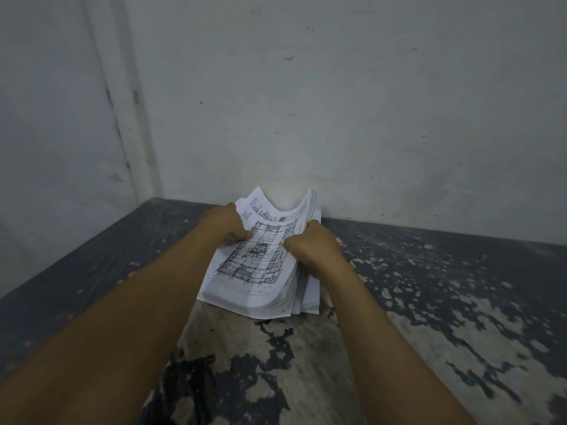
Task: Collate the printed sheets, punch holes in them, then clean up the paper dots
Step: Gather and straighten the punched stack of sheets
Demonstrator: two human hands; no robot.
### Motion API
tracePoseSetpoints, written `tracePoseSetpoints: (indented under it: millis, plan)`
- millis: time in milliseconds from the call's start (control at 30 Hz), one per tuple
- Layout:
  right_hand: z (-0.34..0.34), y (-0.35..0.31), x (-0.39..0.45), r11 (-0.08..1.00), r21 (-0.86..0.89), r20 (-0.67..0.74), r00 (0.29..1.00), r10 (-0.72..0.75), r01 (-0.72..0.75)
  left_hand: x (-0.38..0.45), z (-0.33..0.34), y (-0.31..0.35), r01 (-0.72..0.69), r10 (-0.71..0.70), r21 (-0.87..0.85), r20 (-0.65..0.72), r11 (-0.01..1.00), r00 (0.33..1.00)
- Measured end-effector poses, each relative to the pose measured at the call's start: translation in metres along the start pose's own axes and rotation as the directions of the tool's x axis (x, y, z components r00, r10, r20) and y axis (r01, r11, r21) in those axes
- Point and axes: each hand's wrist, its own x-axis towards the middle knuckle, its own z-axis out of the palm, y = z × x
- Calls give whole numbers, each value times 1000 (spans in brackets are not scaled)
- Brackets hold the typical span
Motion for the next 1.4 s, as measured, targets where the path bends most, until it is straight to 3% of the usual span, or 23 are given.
tracePoseSetpoints:
  millis: [133,300,433,567,700,767,900,1033,1100,1233,1400]
  plan:
    - [2,0,-4,998,-55,-25,1000,-8,7,-6,1,1,4,-5,-29,-31,1000,1000]
    - [1,0,1,993,117,-21,999,-31,33,-14,-6,12,37,-39,-66,-30,997,999]
    - [-2,6,6,978,205,-7,1000,-24,25,-16,5,5,24,-67,-295,-137,955,988]
    - [-7,14,9,918,396,10,1000,4,-8,-22,21,-5,23,-214,-691,-193,723,957]
    - [-12,12,9,873,480,-125,992,-24,81,-28,19,-6,-94,-255,-850,-258,518,932]
    - [-21,5,9,846,509,-210,976,-57,159,-37,5,-1,-224,-263,-866,-366,447,892]
    - [-49,-12,0,813,418,-419,880,-223,405,-64,-35,15,-479,-288,-772,-612,418,736]
    - [-75,-25,-11,719,382,-543,771,-333,580,-84,-61,29,-631,-270,-691,-721,353,638]
    - [-81,-23,-13,685,420,-535,772,-342,595,-88,-64,30,-641,-282,-670,-741,375,609]
    - [-84,-8,-8,699,506,-440,848,-295,505,-90,-54,32,-668,-222,-646,-759,369,612]
    - [-81,6,-5,694,518,-404,858,-316,500,-90,-53,34,-681,-185,-637,-765,361,617]
